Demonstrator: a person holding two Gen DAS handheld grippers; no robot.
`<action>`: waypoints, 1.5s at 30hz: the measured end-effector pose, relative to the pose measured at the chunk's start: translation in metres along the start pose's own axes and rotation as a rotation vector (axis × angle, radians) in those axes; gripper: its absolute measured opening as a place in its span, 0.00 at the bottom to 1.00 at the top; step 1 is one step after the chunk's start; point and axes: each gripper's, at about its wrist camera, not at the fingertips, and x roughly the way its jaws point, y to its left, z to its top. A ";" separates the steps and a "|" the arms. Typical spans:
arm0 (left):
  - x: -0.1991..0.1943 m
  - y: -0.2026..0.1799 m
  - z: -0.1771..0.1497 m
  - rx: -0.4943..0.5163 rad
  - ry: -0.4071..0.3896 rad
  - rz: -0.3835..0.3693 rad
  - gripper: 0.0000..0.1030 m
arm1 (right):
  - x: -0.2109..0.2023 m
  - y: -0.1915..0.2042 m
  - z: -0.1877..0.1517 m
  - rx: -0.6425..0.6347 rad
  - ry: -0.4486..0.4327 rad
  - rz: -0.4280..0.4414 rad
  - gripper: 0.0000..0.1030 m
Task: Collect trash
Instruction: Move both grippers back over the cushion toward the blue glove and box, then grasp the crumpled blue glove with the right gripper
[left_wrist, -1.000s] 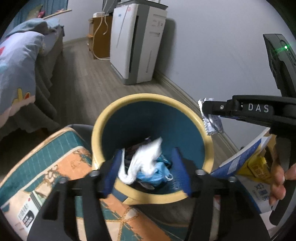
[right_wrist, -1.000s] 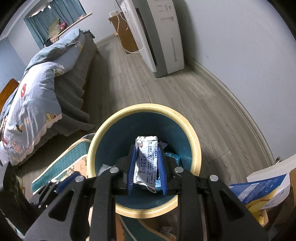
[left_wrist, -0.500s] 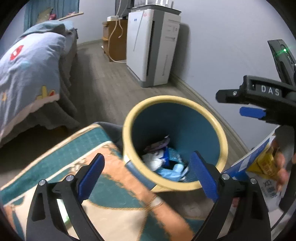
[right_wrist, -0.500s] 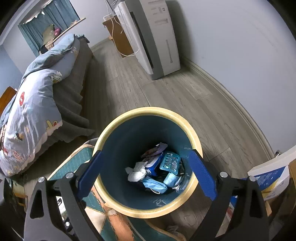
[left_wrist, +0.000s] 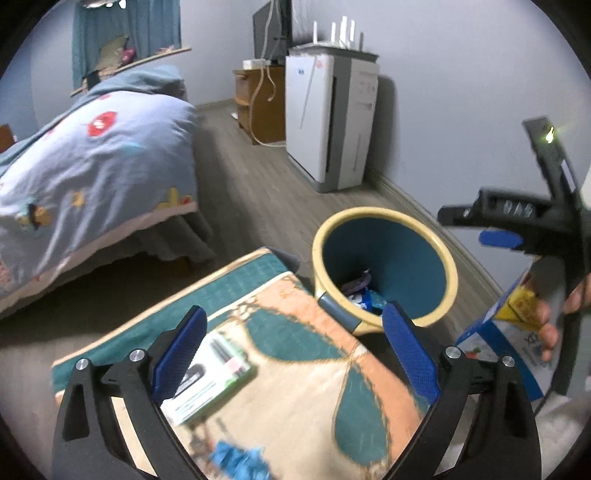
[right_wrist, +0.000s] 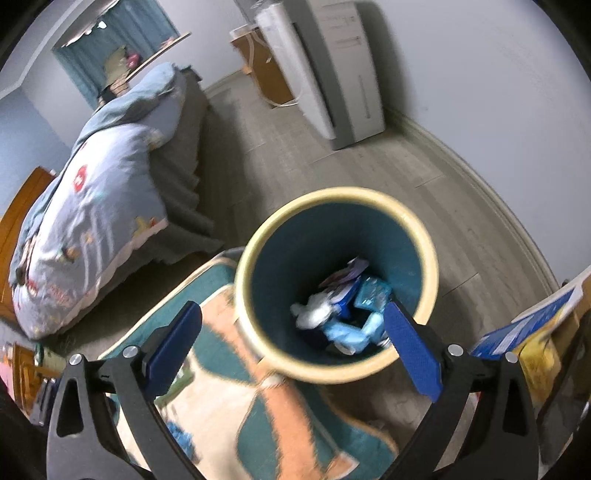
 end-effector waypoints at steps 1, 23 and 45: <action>-0.012 0.004 -0.003 0.002 -0.006 0.002 0.93 | -0.003 0.006 -0.006 -0.007 0.002 0.002 0.94; -0.113 0.162 -0.097 -0.287 0.016 0.193 0.94 | 0.041 0.176 -0.176 -0.377 0.214 0.020 0.94; -0.104 0.201 -0.107 -0.364 0.054 0.179 0.94 | 0.118 0.213 -0.241 -0.654 0.416 -0.079 0.35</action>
